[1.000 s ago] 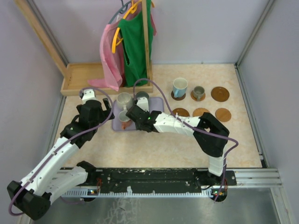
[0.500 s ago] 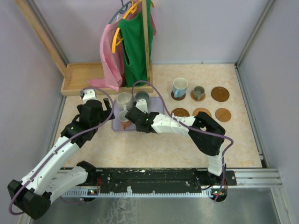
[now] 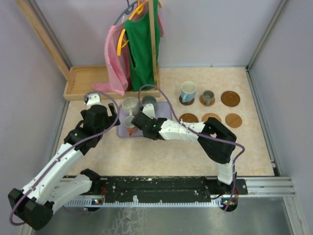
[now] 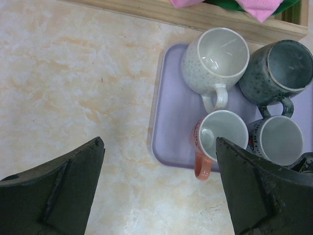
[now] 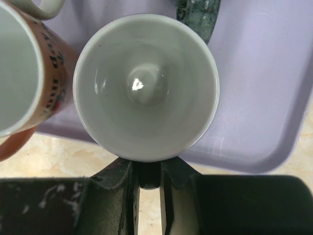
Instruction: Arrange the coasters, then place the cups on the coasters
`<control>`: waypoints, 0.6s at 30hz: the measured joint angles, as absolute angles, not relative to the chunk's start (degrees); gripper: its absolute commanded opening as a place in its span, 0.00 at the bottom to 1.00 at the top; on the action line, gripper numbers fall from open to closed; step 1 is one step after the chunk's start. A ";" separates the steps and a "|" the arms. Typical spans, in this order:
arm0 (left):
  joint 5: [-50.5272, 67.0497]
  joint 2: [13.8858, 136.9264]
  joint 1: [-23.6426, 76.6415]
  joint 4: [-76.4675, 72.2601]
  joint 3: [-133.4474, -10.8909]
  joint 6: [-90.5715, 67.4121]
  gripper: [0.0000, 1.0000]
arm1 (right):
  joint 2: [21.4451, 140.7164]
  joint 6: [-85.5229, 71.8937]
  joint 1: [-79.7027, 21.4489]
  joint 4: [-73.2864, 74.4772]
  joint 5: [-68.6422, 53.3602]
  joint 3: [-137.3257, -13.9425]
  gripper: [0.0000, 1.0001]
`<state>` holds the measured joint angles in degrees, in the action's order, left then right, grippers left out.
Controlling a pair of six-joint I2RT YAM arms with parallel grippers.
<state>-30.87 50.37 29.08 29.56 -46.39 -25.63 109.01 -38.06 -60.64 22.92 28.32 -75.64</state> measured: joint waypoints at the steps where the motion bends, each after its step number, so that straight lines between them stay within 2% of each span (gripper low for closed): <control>1: -30.85 50.37 29.08 29.54 -46.37 -25.63 1.00 | 108.79 -38.06 -60.66 22.61 28.45 -75.24 0.00; 18: -29.28 54.48 28.82 26.92 -46.35 -25.67 1.00 | 91.39 -38.89 -60.64 27.42 32.53 -66.32 0.00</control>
